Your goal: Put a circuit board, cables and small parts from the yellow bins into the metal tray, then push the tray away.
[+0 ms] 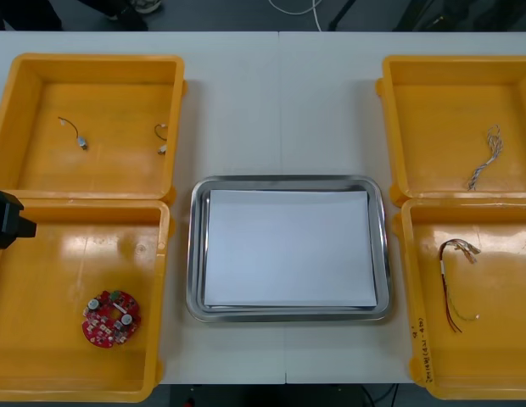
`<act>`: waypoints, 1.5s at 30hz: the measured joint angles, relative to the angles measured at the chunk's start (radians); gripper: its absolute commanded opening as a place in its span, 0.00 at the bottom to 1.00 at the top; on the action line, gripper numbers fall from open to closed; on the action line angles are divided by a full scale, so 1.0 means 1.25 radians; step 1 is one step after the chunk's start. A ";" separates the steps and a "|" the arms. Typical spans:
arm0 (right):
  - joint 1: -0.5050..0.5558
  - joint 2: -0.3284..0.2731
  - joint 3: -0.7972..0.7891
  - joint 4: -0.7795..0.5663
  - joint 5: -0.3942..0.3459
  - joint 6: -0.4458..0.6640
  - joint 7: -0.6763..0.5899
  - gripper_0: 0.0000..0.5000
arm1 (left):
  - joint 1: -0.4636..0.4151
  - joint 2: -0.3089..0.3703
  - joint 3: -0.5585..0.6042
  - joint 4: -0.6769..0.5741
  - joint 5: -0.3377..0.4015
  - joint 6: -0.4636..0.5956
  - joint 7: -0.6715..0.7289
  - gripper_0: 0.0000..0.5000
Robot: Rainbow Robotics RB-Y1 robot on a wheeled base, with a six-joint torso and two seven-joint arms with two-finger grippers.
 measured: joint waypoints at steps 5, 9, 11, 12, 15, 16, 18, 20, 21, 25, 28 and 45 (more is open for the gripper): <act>0.000 0.000 0.000 0.000 0.000 0.000 0.000 1.00 | 0.000 0.000 0.000 0.000 0.000 0.000 0.000 1.00; 0.000 0.000 0.000 0.000 0.000 0.000 0.000 1.00 | 0.000 0.000 0.000 0.000 0.000 0.000 0.000 1.00; 0.000 0.000 0.000 0.000 0.000 0.000 0.000 1.00 | 0.000 0.000 0.000 0.000 0.000 0.000 0.000 1.00; 0.000 0.000 0.000 0.000 0.000 0.000 0.000 1.00 | 0.000 0.000 0.000 0.000 0.000 0.000 0.000 1.00; 0.000 0.000 0.000 0.000 0.000 0.000 0.000 1.00 | 0.000 0.000 0.000 0.000 0.000 0.000 0.000 1.00; 0.000 0.000 0.000 0.000 0.000 0.000 0.000 1.00 | 0.000 0.000 0.000 0.000 0.000 0.000 0.000 1.00; 0.000 0.000 0.000 0.000 0.000 0.000 0.000 1.00 | 0.000 0.000 0.000 0.000 0.000 0.000 0.000 1.00; 0.000 0.000 0.000 0.000 0.000 0.000 0.000 1.00 | 0.000 0.000 0.000 0.000 0.000 0.000 0.000 1.00; 0.000 0.000 0.000 0.000 0.000 0.000 0.000 1.00 | 0.000 0.000 0.000 0.000 0.000 0.000 0.000 1.00; 0.000 0.000 0.000 0.000 0.000 0.000 0.000 1.00 | 0.000 0.000 0.000 0.000 0.000 0.000 0.000 1.00; 0.000 0.000 0.000 0.000 0.000 0.000 0.000 1.00 | 0.000 0.000 0.000 0.000 0.000 0.000 0.000 1.00; 0.000 0.000 0.000 0.000 0.000 0.000 0.000 1.00 | 0.000 0.000 0.000 0.000 0.000 0.000 0.000 1.00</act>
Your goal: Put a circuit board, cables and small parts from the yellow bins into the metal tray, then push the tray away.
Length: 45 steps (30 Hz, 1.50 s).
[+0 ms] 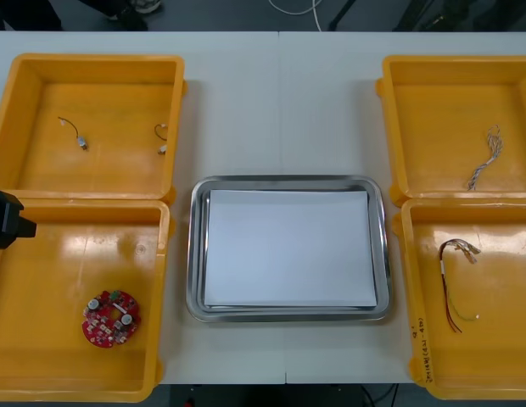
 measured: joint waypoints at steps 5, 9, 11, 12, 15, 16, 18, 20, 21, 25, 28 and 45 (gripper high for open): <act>0.000 0.000 0.000 0.000 0.000 0.000 0.000 1.00 | 0.000 0.000 0.000 0.000 0.000 0.000 0.000 1.00; 0.000 0.000 0.000 0.000 0.000 0.000 0.000 1.00 | 0.000 0.000 0.000 0.000 0.000 0.000 0.000 1.00; 0.000 0.000 0.000 0.000 0.000 0.000 0.000 1.00 | 0.000 0.000 0.000 0.000 0.000 0.000 0.000 1.00; 0.000 0.000 0.000 0.000 0.000 0.000 0.000 1.00 | 0.000 0.000 0.000 0.000 0.000 0.000 0.000 1.00; 0.000 0.000 0.000 0.000 0.000 0.000 0.000 1.00 | 0.000 0.000 0.000 0.000 0.000 0.000 0.000 1.00; 0.000 0.000 0.000 0.000 0.000 0.000 0.000 1.00 | 0.000 0.000 0.000 0.000 0.000 0.000 0.000 1.00; 0.000 0.000 0.000 0.000 0.000 0.000 0.000 1.00 | 0.000 0.000 0.000 0.000 0.000 0.000 0.000 1.00; 0.000 0.000 0.000 0.000 0.000 0.000 0.000 1.00 | 0.000 0.000 0.000 0.000 0.000 0.000 0.000 1.00; 0.000 0.000 0.000 0.000 0.000 0.000 0.000 1.00 | 0.000 0.000 0.000 0.000 0.000 0.000 0.000 1.00; 0.000 0.000 0.000 0.000 0.000 0.000 0.000 1.00 | 0.000 0.000 0.000 0.000 0.000 0.000 0.000 1.00; 0.000 0.000 0.000 0.000 0.000 0.000 0.000 1.00 | 0.000 0.000 0.000 0.000 0.000 0.000 0.000 1.00; 0.000 0.000 0.000 0.000 0.000 0.000 0.000 1.00 | 0.000 0.000 0.000 0.000 0.000 0.000 0.000 1.00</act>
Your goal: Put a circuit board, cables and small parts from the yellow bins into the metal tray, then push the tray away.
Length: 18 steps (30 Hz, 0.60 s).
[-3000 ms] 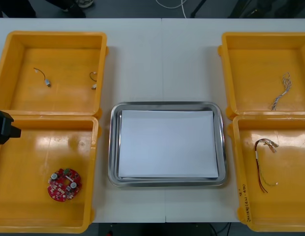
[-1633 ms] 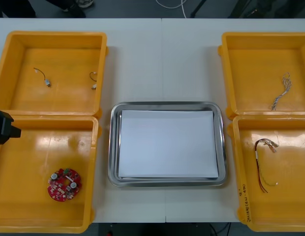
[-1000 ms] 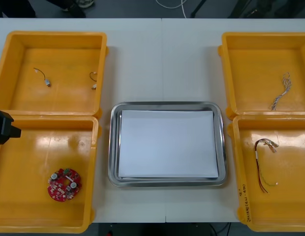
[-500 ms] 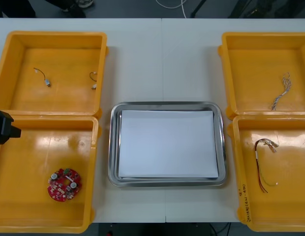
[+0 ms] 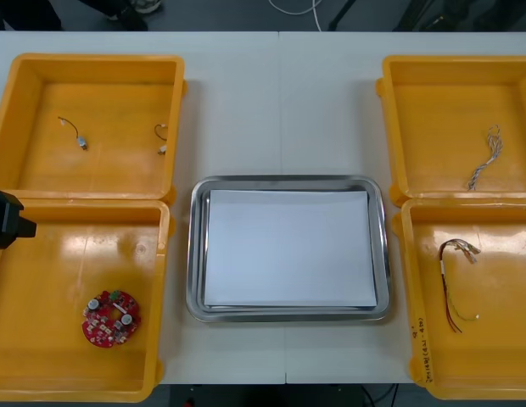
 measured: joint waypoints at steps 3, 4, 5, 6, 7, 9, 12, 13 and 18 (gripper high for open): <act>0.000 0.000 0.000 0.000 0.000 0.000 0.000 1.00 | 0.000 0.000 0.000 0.000 0.000 0.000 0.000 1.00; 0.000 0.000 0.000 0.000 0.000 0.000 0.000 1.00 | 0.000 0.000 0.000 0.000 0.000 0.000 0.000 1.00; 0.000 0.000 0.000 0.000 0.000 0.000 0.000 1.00 | 0.000 0.000 0.000 0.000 0.000 0.000 0.000 1.00; 0.000 0.000 0.000 0.000 0.000 0.000 0.000 1.00 | 0.000 0.000 0.000 0.000 0.000 0.000 0.000 1.00; 0.000 0.000 0.000 0.000 0.000 0.000 0.000 1.00 | 0.000 0.000 0.000 0.000 0.000 0.000 0.000 1.00; 0.000 0.000 0.000 0.000 0.000 0.000 0.000 1.00 | 0.000 0.000 0.000 0.000 0.000 0.000 0.000 1.00; 0.000 0.000 0.000 0.000 0.000 0.000 0.000 1.00 | 0.000 0.000 0.000 0.000 0.000 0.000 0.000 1.00; 0.000 0.000 0.000 0.000 0.000 0.000 0.000 1.00 | 0.000 0.000 0.000 0.000 0.000 0.000 0.000 1.00; 0.000 0.000 0.000 0.000 0.000 0.000 0.000 1.00 | 0.000 0.000 0.000 0.000 0.000 0.000 0.000 1.00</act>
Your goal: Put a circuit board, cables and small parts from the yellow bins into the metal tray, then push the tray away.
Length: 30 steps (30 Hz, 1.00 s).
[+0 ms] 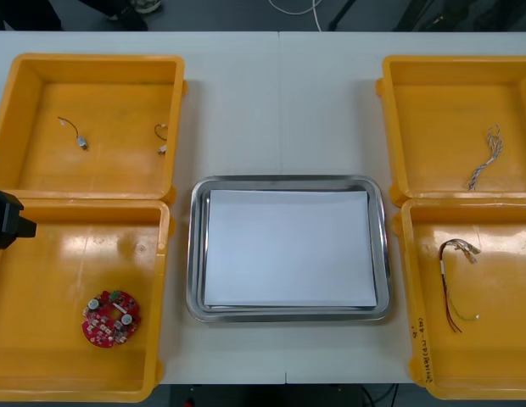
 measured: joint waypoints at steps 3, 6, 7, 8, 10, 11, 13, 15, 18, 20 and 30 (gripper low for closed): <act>0.000 0.000 0.000 0.000 0.000 0.000 0.000 1.00 | 0.000 0.000 0.000 0.000 0.000 0.000 0.000 1.00; 0.000 0.000 0.000 0.000 0.000 0.000 0.000 1.00 | 0.000 0.000 0.000 0.000 0.000 0.000 0.000 1.00; 0.000 0.000 0.000 0.000 0.000 0.000 0.000 1.00 | 0.000 0.000 0.000 0.000 0.000 0.000 0.000 1.00; 0.000 0.000 0.000 0.000 0.000 0.000 0.000 1.00 | 0.000 0.000 0.000 0.000 0.000 0.000 0.000 1.00; 0.000 0.000 0.000 0.000 0.000 0.000 0.000 1.00 | 0.000 0.000 0.000 0.000 0.000 0.000 0.000 1.00; 0.000 0.000 0.000 0.000 0.000 0.000 0.000 1.00 | 0.000 0.000 0.000 0.000 0.000 0.000 0.000 1.00; 0.000 0.000 0.000 0.000 0.000 0.000 0.000 1.00 | 0.000 0.000 0.000 0.000 0.000 0.000 0.000 1.00; 0.000 0.000 0.000 0.000 0.000 0.000 0.000 1.00 | 0.000 0.000 0.000 0.000 0.000 0.000 0.000 1.00; 0.000 0.000 0.000 0.000 0.000 0.000 0.000 1.00 | 0.000 0.000 0.000 0.000 0.000 0.000 0.000 1.00; 0.000 0.000 0.000 0.000 0.000 0.000 0.000 1.00 | 0.000 0.000 0.000 0.000 0.000 0.000 0.000 1.00; 0.000 0.000 0.000 0.000 0.000 0.000 0.000 1.00 | 0.002 -0.001 0.000 0.000 0.001 0.000 0.000 1.00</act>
